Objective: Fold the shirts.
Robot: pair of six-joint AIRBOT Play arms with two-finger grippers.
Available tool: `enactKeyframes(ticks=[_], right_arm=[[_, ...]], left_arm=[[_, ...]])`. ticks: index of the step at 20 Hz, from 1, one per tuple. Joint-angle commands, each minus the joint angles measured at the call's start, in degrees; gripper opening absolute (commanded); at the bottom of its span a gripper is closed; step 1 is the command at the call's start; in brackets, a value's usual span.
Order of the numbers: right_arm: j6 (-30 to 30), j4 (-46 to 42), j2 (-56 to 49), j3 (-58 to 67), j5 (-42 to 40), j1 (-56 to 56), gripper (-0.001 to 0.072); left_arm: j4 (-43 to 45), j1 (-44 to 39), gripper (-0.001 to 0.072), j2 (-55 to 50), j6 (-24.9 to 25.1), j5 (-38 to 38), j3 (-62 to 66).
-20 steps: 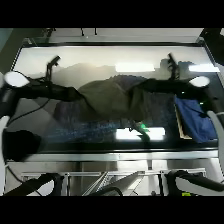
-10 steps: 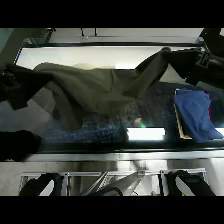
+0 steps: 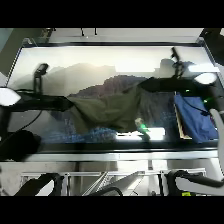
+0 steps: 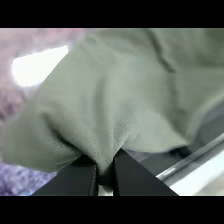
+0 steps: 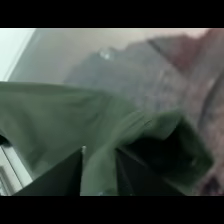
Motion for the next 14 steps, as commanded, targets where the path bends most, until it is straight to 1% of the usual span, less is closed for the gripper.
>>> enactKeyframes(ticks=[1,2,3,4,7,9,11,14], right_arm=[[0.0,1.7,-11.6,-0.5,0.5,-0.9,0.0266],[0.0,1.5,-12.7,-0.5,0.6,-2.1,0.0273],[0.0,1.5,-13.2,-0.5,0.6,-3.9,0.0350],[0.0,1.6,-13.1,-0.5,1.3,-5.8,0.0394],[0.3,-0.2,-12.4,-0.6,8.3,-10.7,0.0394],[2.7,-6.4,-12.4,-1.0,11.4,-10.7,0.0392],[2.8,-9.2,-12.4,-3.1,11.4,-9.7,0.0389],[1.9,-9.2,-12.4,-8.1,8.2,-8.3,0.0389]], left_arm=[[0.8,0.5,0.0538,-11.4,0.5,-0.5,0.2],[0.7,1.3,0.0691,-14.3,0.2,-3.5,2.4],[0.8,2.1,0.0689,-16.5,0.2,-6.3,4.6],[0.7,3.3,0.0689,-18.5,0.1,-9.4,7.0],[0.7,6.3,0.0688,-21.2,-0.8,-15.9,10.5],[0.7,7.5,0.0688,-20.3,-0.8,-17.2,7.1],[0.8,8.3,0.0688,-18.0,-0.7,-15.0,0.2],[0.6,8.8,0.0688,-15.1,0.4,-9.5,-10.1]])
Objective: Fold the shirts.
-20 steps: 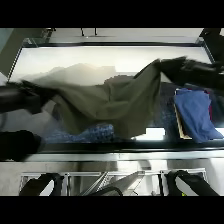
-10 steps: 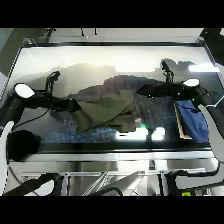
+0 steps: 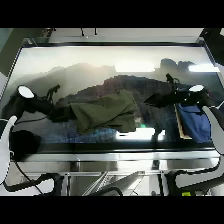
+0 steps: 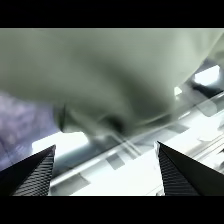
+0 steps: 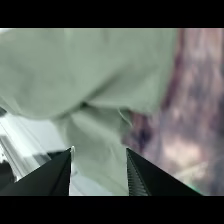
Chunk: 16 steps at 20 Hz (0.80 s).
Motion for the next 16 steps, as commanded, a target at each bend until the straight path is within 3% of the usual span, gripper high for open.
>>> enactKeyframes(ticks=[1,9,10,11,12,16], right_arm=[[-0.8,-2.3,-0.1,-4.9,-2.0,1.3,0.0390],[-1.7,-2.0,-2.8,-7.4,-9.1,10.3,0.0389],[-1.7,-2.0,-3.5,-7.4,-9.9,11.8,0.0389],[-1.7,-1.9,-4.2,-7.4,-10.8,13.3,0.0389],[-1.7,-1.6,-4.9,-7.4,-11.4,14.6,0.0389],[-1.7,-0.5,-6.1,-7.4,-12.7,17.5,0.0376]], left_arm=[[-0.2,0.5,0.0688,2.6,1.3,5.0,-10.7],[-0.6,-7.8,0.0687,2.7,2.3,21.1,-16.6],[-0.6,-8.5,0.0631,2.7,2.3,21.6,-16.6],[-0.6,-9.1,0.0439,2.7,2.3,21.8,-16.6],[-0.6,-9.6,0.0315,2.7,2.3,22.0,-16.6],[-0.5,-10.0,0.0299,2.7,2.3,22.4,-16.6]])
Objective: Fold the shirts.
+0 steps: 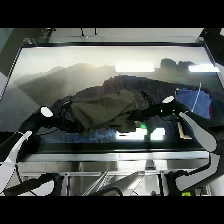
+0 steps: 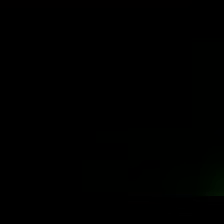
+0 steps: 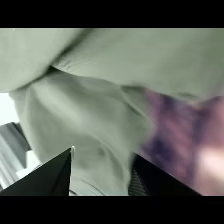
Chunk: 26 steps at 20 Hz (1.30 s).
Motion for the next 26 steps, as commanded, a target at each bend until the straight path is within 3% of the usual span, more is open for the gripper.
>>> enactKeyframes(ticks=[1,2,3,4,5,7,11,15,20,26], right_arm=[[0.0,0.7,-1.0,-0.1,-2.1,2.3,0.0354],[0.0,1.2,-1.0,0.0,-2.1,2.2,0.0343],[0.1,1.5,-1.0,0.0,-2.0,2.2,0.0208],[0.0,1.7,-0.9,0.0,-2.0,2.2,0.0106],[0.0,2.2,-0.8,0.0,-1.8,2.2,0.0100],[-0.4,2.8,0.5,0.0,-1.4,2.2,0.0019],[-0.4,2.8,9.5,1.9,0.0,1.0,0.0018],[-0.3,2.8,24.0,11.7,3.2,-3.6,0.0018],[-1.6,2.6,41.2,27.6,3.0,-5.1,0.0018],[-5.2,-1.6,48.0,46.9,-2.4,-6.6,0.0017]], left_arm=[[0.2,-0.6,0.0298,0.0,0.0,1.1,-0.1],[0.2,-0.6,0.0235,0.0,0.0,1.1,-0.1],[0.2,-0.6,0.0022,0.0,0.0,1.0,-0.1],[0.1,-0.6,0.0017,0.0,0.2,1.1,-0.1],[0.1,-0.6,0.0016,0.1,0.2,1.0,-0.1],[0.1,-0.6,0.0016,0.3,0.2,0.5,-0.1],[0.5,0.2,0.0016,7.6,0.6,-2.9,0.4],[0.3,4.8,0.0016,21.4,-0.9,-17.5,12.4],[-0.4,7.8,0.0016,33.6,-5.5,-28.1,43.3],[0.1,5.8,0.0015,33.8,-6.3,-23.6,82.0]])
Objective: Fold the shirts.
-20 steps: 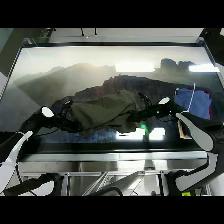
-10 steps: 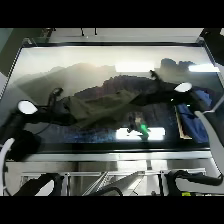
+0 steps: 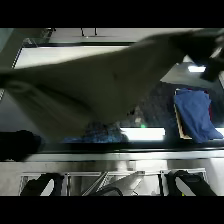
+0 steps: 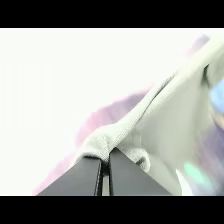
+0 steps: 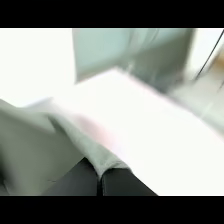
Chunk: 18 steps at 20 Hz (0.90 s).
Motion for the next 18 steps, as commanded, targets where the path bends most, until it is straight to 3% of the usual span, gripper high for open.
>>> enactKeyframes(ticks=[1,4,8,12,15,17,18], right_arm=[[-2.0,-2.5,1.6,11.3,-2.6,-2.2,0.0017],[-2.9,1.2,-2.2,14.2,-1.2,-7.6,0.0017],[-2.1,12.9,-14.7,14.0,11.5,-13.9,0.0017],[-0.9,11.4,-30.7,9.3,16.7,-8.0,0.0018],[-1.2,6.4,-43.4,4.1,13.6,-1.1,0.0018],[0.4,3.6,-52.2,2.9,7.6,1.6,0.0020],[2.4,3.3,-56.1,2.9,4.7,2.0,0.0122]], left_arm=[[1.2,-0.3,0.0016,-2.0,-0.9,1.4,20.3],[0.4,-0.3,0.0016,-7.0,-0.6,1.6,20.0],[-12.7,-0.4,0.0016,-14.2,4.9,2.1,-1.9],[-16.1,-0.7,0.0016,-26.9,9.0,3.8,-19.4],[-15.9,-2.4,0.0017,-38.8,13.9,6.1,-26.4],[-16.0,-2.6,0.0019,-46.3,14.3,10.7,-27.1],[-16.0,-2.0,0.0066,-49.4,14.2,12.1,-26.2]])
